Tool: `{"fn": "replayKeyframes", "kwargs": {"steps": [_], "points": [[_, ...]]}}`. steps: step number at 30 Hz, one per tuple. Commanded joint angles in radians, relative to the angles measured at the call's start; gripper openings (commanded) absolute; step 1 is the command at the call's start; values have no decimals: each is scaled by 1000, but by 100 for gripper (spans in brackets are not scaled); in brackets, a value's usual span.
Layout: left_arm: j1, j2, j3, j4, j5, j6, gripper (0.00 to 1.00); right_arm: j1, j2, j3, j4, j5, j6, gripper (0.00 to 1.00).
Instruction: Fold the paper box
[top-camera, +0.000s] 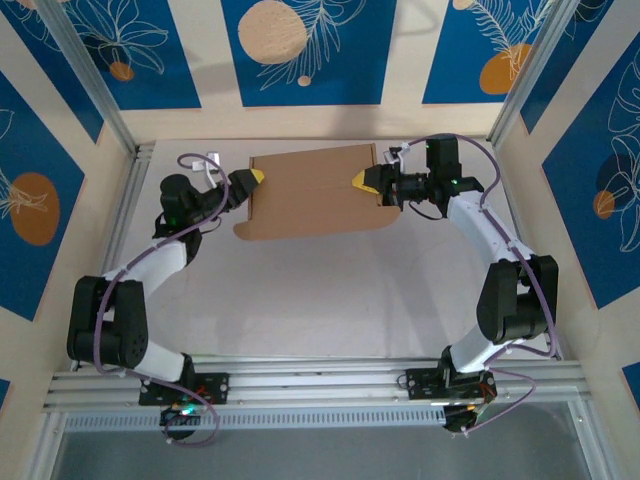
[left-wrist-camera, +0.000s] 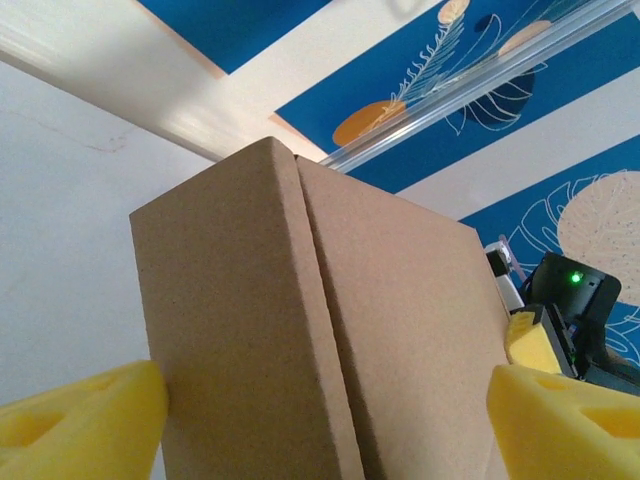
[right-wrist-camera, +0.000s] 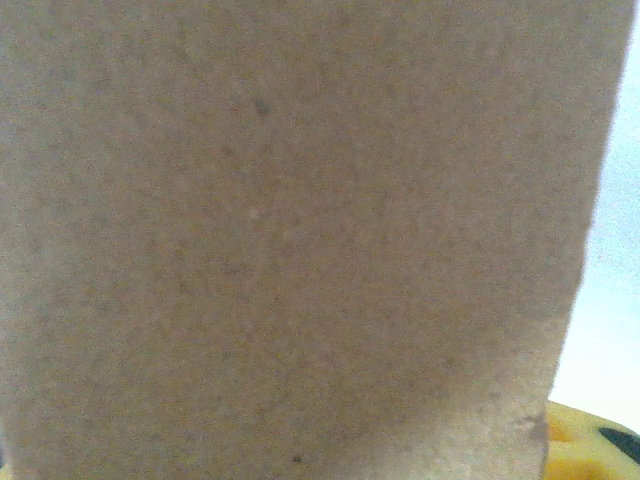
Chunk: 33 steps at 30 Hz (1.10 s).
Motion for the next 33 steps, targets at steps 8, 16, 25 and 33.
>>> {"fn": "replayKeyframes", "kwargs": {"steps": [8, 16, 25, 33], "points": [[-9, -49, 44, -284, 71, 135, 90, -28, -80, 8, 94, -55, -2, 10], [-8, 38, -41, 278, 178, -246, 75, -30, -41, -20, 187, -77, 57, 10], [-1, 196, -45, 726, 233, -584, 38, -61, -23, -18, 136, -74, 11, 10], [0, 195, -29, 726, 250, -596, 59, -75, -4, 31, -9, -61, -82, 10]]}}
